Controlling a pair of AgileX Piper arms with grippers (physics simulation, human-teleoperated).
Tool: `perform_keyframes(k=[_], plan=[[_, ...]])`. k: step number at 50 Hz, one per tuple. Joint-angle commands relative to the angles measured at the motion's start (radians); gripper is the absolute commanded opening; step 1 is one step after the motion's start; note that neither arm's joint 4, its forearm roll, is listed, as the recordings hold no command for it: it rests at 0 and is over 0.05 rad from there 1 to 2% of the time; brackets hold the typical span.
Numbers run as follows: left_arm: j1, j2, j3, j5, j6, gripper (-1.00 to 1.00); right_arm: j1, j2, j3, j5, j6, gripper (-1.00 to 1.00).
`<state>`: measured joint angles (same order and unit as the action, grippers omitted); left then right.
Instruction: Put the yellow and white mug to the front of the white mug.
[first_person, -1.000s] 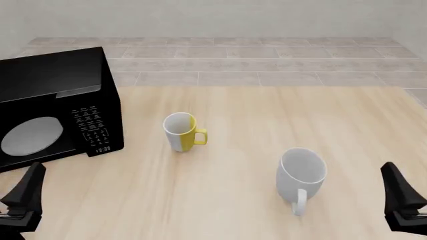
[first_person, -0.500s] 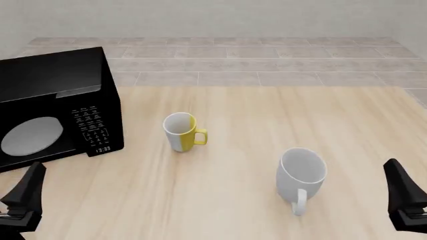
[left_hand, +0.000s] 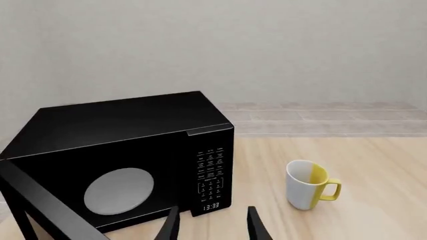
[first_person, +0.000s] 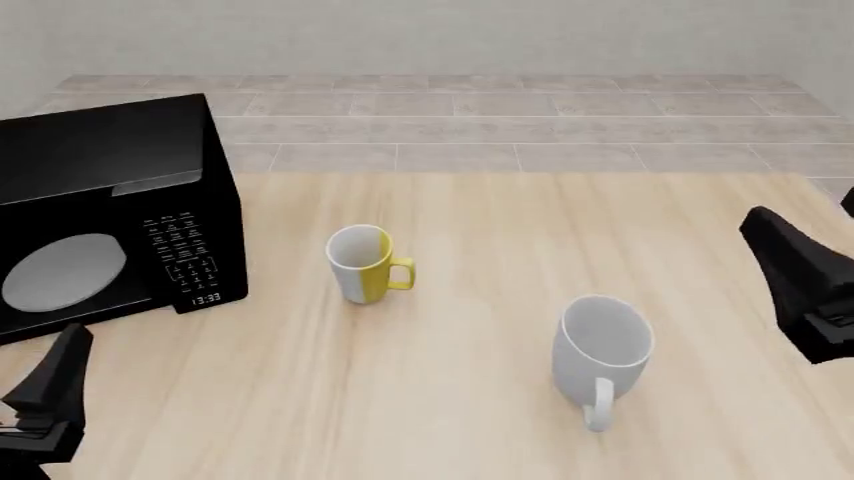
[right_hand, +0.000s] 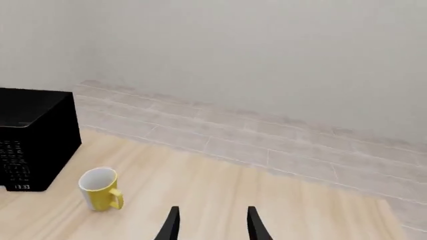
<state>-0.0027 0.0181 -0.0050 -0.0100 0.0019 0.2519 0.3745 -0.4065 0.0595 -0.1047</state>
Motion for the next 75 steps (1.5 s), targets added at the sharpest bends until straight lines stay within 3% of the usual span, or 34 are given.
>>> perform_keyframes(k=[1, 2, 3, 4, 7, 10, 12, 17, 28, 29, 37, 48, 75], plan=[[0.002, 0.001, 0.001, -0.003, 0.0, 1.0, 0.124, 0.27, -0.275, 0.127, -0.115, 1.0], [0.002, 0.001, 0.001, -0.003, 0.0, 1.0, 0.139, 0.306, -0.296, 0.152, -0.11, 1.0], [0.002, 0.001, 0.0, -0.001, 0.0, 1.0, 0.164, 0.342, -0.325, 0.174, -0.153, 1.0], [0.002, 0.001, 0.001, -0.003, 0.0, 1.0, 0.174, 0.359, -0.346, 0.19, -0.14, 1.0], [0.002, 0.001, 0.001, -0.002, 0.0, 1.0, 0.202, 0.43, -0.427, 0.248, -0.202, 1.0], [0.002, 0.001, 0.0, -0.001, 0.0, 1.0, 0.253, 0.499, -0.508, 0.317, -0.2, 1.0], [0.002, 0.004, 0.003, -0.006, 0.0, 1.0, 0.239, 0.537, -0.561, 0.349, -0.238, 1.0], [0.002, 0.0, 0.002, -0.002, 0.0, 1.0, 0.274, 0.651, -0.721, 0.447, -0.275, 1.0], [0.002, -0.005, -0.003, 0.008, 0.001, 1.0, 0.296, 0.84, -0.914, 0.607, -0.324, 1.0], [0.003, -0.004, -0.001, 0.005, 0.0, 1.0, 0.289, 0.876, -0.927, 0.622, -0.355, 1.0], [0.003, -0.006, -0.003, 0.009, 0.0, 1.0, 0.329, 0.985, -1.026, 0.684, -0.359, 1.0], [0.003, -0.006, -0.003, 0.009, 0.001, 1.0, 0.334, 1.083, -1.122, 0.726, -0.365, 1.0], [0.003, -0.006, -0.003, 0.009, 0.0, 1.0, 0.354, 1.228, -1.129, 0.676, -0.351, 1.0]])
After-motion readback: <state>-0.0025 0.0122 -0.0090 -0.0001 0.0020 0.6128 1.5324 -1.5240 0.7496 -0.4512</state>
